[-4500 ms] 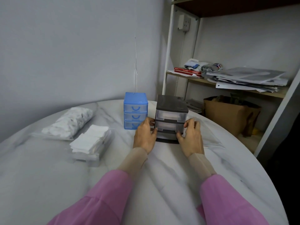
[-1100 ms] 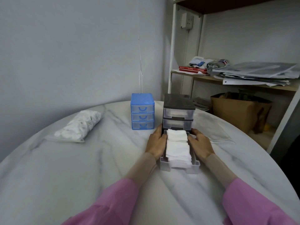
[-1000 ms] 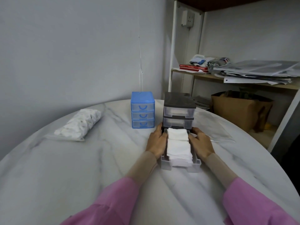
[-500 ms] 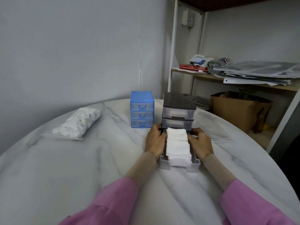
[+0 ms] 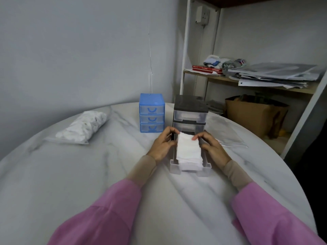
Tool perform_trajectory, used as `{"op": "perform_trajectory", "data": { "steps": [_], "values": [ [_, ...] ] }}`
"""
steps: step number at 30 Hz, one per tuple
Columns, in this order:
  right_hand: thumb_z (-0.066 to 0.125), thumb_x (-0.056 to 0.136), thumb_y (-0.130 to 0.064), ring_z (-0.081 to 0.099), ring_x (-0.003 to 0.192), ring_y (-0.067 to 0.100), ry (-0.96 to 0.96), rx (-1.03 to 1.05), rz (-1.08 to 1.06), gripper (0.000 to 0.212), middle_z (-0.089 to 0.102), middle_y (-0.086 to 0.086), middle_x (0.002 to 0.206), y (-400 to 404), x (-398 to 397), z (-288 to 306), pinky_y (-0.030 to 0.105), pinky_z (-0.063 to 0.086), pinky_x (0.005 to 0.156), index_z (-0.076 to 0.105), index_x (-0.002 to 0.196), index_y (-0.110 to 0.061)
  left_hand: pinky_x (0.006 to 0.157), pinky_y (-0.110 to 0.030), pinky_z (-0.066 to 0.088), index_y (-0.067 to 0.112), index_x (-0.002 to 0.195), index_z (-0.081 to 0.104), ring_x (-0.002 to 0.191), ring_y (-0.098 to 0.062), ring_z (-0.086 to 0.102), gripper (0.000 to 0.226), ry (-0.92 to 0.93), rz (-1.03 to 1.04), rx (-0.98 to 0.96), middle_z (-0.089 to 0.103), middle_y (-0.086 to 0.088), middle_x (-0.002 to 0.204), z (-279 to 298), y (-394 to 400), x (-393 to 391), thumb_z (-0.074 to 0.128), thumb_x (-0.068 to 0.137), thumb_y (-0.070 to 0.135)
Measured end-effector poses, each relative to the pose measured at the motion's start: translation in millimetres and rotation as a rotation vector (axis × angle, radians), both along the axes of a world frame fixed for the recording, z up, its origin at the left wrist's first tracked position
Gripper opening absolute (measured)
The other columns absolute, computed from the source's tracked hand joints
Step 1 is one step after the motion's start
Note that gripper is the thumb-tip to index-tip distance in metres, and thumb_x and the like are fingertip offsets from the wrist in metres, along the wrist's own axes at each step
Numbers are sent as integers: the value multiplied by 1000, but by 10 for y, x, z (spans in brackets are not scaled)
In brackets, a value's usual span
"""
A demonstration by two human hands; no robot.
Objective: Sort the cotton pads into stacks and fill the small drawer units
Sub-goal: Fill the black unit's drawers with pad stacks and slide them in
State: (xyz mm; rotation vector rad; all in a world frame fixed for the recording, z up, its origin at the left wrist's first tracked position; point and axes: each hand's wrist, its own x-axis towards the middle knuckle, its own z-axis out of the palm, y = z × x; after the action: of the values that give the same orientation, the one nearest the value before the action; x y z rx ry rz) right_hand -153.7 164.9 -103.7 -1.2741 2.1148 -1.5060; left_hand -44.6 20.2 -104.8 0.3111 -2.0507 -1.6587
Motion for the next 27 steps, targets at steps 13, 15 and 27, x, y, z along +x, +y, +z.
{"op": "perform_trajectory", "data": {
  "steps": [13,15,27],
  "values": [
    [46,96,-9,27,140,22,118,85,-64,20,28,3,152,4,-78,-28,26,18,112,63,104,-17,103,-27,39,17,96,61,113,-20,50,17,-86,85,-236,55,0,116,-30,6,26,44,97,13],
    [53,92,-24,29,137,22,-41,48,19,13,31,0,150,20,-57,2,28,15,114,63,99,-19,107,-32,37,20,97,59,118,-22,48,16,-108,91,-255,53,-2,125,-29,14,32,43,98,16],
    [72,40,-59,3,137,8,128,513,409,106,-7,-13,147,147,-116,125,15,10,110,8,125,-50,106,-32,37,21,134,27,127,-19,41,119,-372,-301,-258,38,1,137,136,-121,46,71,38,78]
  ]
}}
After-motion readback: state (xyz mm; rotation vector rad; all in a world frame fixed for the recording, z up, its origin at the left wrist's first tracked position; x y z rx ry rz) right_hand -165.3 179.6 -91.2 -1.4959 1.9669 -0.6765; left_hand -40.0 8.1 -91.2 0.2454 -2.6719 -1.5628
